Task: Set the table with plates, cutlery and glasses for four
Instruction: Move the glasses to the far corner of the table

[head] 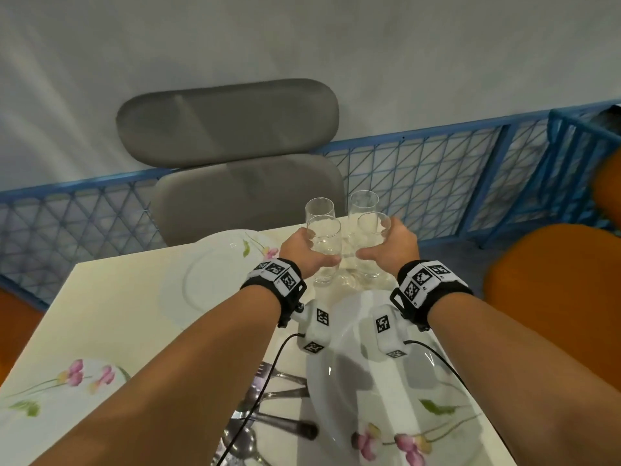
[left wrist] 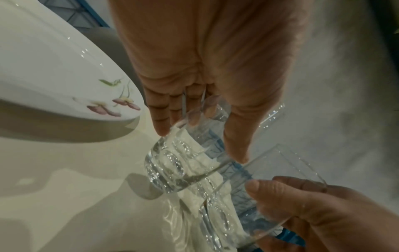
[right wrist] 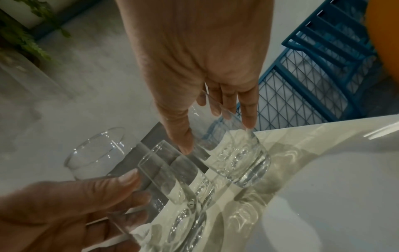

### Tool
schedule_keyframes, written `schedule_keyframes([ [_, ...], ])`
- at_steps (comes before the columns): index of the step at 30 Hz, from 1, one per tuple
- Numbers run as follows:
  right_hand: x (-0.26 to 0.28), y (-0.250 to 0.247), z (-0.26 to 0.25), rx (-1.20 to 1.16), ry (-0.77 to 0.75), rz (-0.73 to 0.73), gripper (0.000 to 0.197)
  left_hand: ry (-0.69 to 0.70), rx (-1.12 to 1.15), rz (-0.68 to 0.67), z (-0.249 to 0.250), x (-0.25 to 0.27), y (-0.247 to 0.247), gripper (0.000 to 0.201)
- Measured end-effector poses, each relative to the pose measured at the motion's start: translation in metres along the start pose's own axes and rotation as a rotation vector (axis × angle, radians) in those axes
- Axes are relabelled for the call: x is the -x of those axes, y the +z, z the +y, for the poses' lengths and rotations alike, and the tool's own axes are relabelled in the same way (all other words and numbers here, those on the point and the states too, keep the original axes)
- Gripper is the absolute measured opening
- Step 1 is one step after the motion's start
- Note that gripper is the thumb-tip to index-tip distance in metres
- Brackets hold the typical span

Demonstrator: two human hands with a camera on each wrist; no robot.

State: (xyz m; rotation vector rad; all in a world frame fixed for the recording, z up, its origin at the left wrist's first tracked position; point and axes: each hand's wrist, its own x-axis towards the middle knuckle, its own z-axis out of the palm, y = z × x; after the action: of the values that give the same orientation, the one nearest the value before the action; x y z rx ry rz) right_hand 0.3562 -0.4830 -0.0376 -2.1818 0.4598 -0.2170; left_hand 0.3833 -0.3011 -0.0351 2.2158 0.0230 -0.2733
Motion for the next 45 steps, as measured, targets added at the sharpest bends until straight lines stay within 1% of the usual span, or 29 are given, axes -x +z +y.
schedule_keyframes([
  [5, -0.014, 0.007, 0.007, 0.022, 0.009, -0.022, 0.075, -0.046, 0.008, 0.028, 0.001, -0.010, 0.015, 0.081],
  [9, -0.020, 0.015, 0.013, 0.019, 0.026, -0.033, 0.081, -0.056, 0.020, 0.041, -0.001, -0.015, 0.023, 0.082],
  [21, -0.022, 0.016, 0.013, -0.006, 0.028, -0.035, 0.079, -0.067, 0.002, 0.053, -0.002, -0.019, 0.032, 0.081],
  [25, -0.023, 0.015, 0.011, 0.002, 0.054, -0.056, 0.083, -0.070, 0.001, 0.058, -0.001, -0.019, 0.032, 0.084],
  [32, -0.024, 0.015, 0.011, 0.005, 0.081, -0.056, 0.082, -0.077, -0.007, 0.052, 0.001, -0.016, 0.035, 0.084],
  [45, -0.021, 0.015, 0.010, -0.004, 0.081, -0.049, 0.080, -0.066, -0.024, 0.055, 0.001, -0.016, 0.035, 0.079],
])
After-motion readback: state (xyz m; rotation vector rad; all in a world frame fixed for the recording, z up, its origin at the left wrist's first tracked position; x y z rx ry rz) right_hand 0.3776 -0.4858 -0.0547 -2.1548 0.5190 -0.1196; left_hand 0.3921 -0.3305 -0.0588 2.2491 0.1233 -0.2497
